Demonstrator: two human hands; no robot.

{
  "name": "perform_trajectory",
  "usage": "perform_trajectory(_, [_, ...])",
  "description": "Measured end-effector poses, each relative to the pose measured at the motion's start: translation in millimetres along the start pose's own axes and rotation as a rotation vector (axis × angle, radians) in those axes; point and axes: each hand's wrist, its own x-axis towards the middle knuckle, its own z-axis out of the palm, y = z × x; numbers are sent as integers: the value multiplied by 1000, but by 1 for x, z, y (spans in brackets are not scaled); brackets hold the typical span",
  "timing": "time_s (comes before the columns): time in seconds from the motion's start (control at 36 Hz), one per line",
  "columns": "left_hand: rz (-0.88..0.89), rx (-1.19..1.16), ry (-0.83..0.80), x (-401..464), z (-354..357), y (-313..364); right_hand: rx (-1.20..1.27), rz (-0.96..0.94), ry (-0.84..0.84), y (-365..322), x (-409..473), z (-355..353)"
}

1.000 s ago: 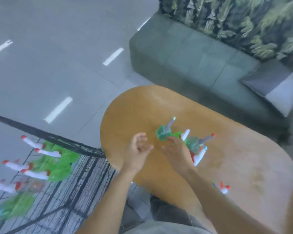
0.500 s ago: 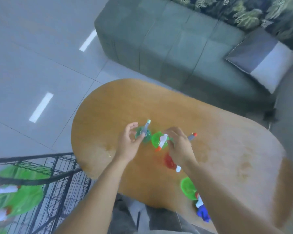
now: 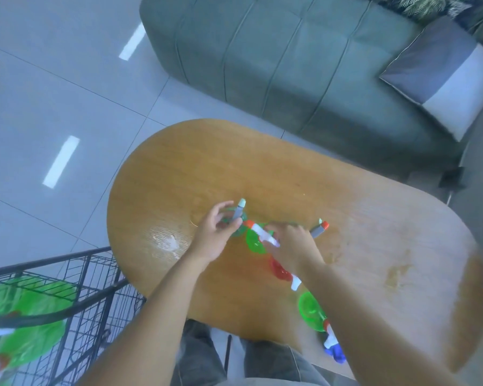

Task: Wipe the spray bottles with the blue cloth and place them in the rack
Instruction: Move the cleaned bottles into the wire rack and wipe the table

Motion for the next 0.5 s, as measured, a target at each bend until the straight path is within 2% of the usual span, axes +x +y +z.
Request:
perform_trajectory(0.22, [-14, -43, 9, -9, -8, -2, 157, 132, -2, -6, -5, 8])
perform_trajectory(0.5, [-40, -225, 98, -57, -21, 0, 117, 65, 90, -32, -16, 1])
